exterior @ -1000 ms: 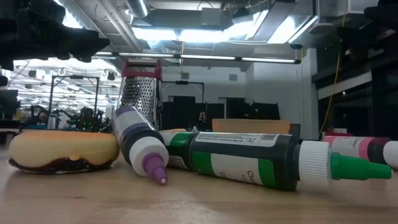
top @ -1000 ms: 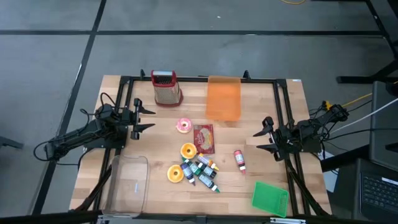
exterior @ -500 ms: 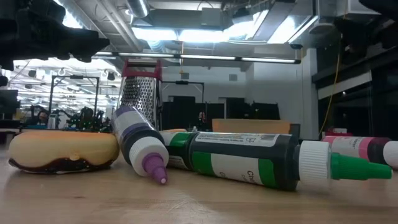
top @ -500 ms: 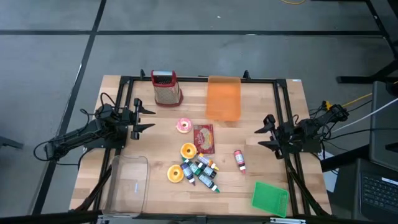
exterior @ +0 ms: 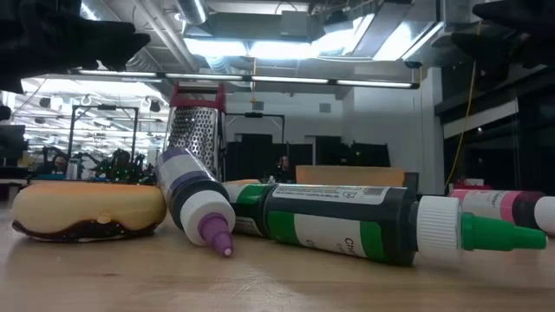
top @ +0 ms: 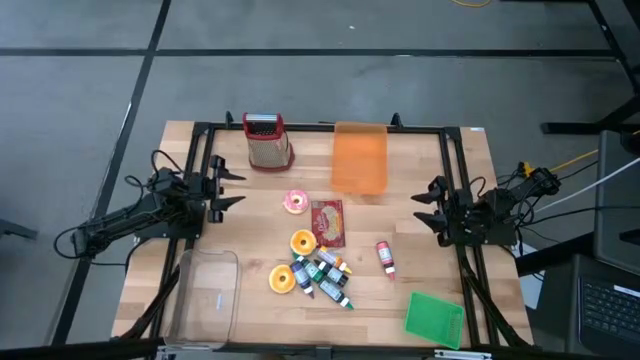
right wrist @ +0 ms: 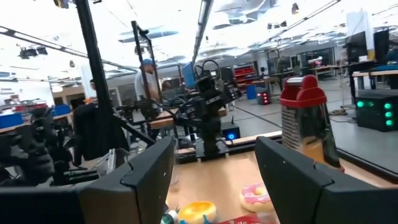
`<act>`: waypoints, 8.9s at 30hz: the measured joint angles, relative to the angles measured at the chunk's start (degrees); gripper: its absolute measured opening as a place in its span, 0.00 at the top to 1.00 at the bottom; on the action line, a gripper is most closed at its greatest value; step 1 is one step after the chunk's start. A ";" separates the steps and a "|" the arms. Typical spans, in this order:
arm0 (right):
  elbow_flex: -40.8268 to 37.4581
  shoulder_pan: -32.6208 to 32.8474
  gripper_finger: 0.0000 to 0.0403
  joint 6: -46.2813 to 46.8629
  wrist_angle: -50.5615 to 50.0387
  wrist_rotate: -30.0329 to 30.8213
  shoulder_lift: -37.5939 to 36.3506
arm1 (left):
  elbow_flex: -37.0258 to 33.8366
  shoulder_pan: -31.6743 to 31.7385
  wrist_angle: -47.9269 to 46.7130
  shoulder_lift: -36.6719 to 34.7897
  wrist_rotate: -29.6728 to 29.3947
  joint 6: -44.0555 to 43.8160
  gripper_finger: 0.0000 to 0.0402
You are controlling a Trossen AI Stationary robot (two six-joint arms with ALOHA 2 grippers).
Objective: Pick & Place Food Item
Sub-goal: Put the pink donut into the green bin
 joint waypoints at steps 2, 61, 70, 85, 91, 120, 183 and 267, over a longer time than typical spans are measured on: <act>0.00 -0.01 0.43 0.41 0.24 -0.02 0.00 | 0.02 0.00 0.59 0.00 0.00 -2.07 0.43; 22.75 -14.24 0.43 -10.09 22.18 -0.85 51.54 | 22.71 -16.83 -15.11 54.85 -33.62 3.35 0.43; 22.75 -13.90 0.43 -6.50 21.77 -0.85 51.54 | 32.66 -20.31 -16.93 77.67 -37.72 12.81 0.43; 22.75 -12.82 0.43 -5.81 21.68 -0.85 51.54 | 39.15 -20.72 -20.22 89.96 -34.05 17.20 0.43; 22.75 -12.82 0.43 -5.75 21.70 -0.87 51.54 | 39.25 -20.72 -22.87 89.94 -31.66 15.64 0.45; 22.75 -12.81 0.43 -5.39 21.57 -5.07 51.54 | 49.48 -19.10 -24.90 90.01 -16.43 18.81 0.95; 36.57 -12.97 0.82 -9.89 11.42 -18.69 69.37 | 61.94 -11.78 14.00 97.09 39.03 -2.44 0.96; 54.64 28.07 0.95 89.43 -54.88 -35.06 78.21 | 61.92 -9.66 -23.40 76.26 6.40 20.06 0.54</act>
